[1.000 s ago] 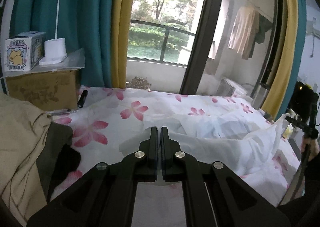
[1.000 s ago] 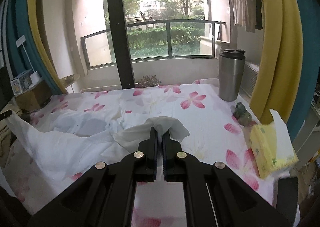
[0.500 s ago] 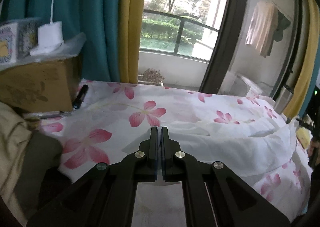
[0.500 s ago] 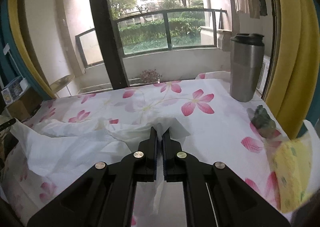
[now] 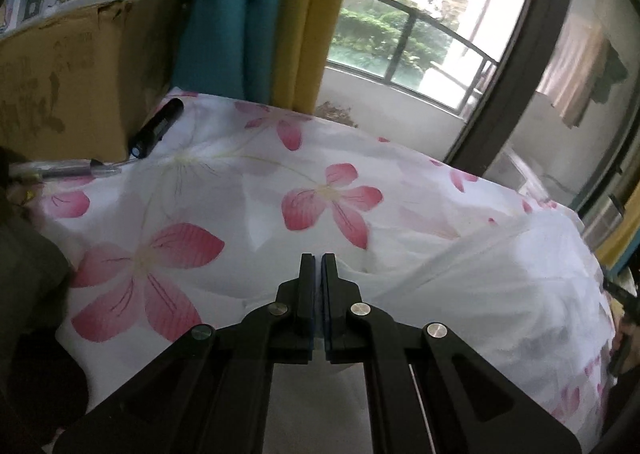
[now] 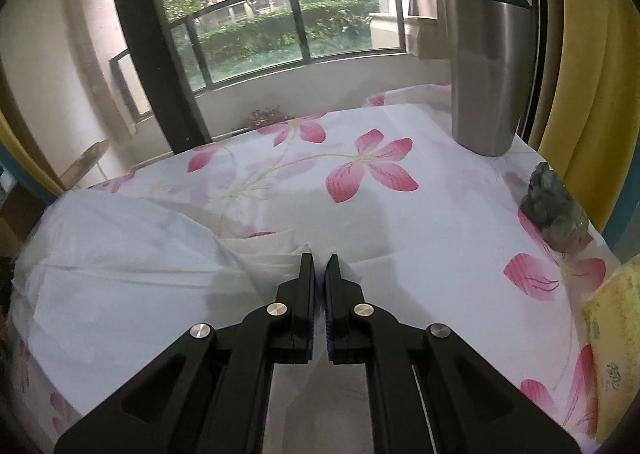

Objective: Fold large clothes

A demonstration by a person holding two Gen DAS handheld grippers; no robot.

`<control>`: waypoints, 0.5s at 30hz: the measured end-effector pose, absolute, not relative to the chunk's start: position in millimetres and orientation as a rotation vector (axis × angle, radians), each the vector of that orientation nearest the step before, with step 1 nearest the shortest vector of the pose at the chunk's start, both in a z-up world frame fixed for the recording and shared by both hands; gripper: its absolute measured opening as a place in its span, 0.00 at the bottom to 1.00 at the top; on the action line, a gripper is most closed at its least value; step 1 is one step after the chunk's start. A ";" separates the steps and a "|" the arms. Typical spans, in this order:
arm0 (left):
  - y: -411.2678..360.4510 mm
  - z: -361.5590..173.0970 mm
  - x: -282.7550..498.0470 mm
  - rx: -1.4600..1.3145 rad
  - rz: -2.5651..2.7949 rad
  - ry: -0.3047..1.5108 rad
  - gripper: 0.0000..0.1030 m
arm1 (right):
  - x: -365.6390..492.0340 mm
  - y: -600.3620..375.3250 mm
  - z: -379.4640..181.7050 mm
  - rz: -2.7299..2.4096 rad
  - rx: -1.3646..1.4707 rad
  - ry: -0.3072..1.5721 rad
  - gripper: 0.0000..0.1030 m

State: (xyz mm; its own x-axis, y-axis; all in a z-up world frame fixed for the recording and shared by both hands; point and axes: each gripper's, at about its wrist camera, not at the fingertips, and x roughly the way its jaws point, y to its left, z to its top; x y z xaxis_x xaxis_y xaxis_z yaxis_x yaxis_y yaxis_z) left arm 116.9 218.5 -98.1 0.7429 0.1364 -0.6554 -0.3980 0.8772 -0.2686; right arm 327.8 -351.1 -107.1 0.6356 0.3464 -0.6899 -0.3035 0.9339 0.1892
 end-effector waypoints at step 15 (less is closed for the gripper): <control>198.6 -56.2 120.8 -0.245 0.244 0.633 0.46 | 318.4 -341.5 -69.1 0.382 -0.025 0.738 0.65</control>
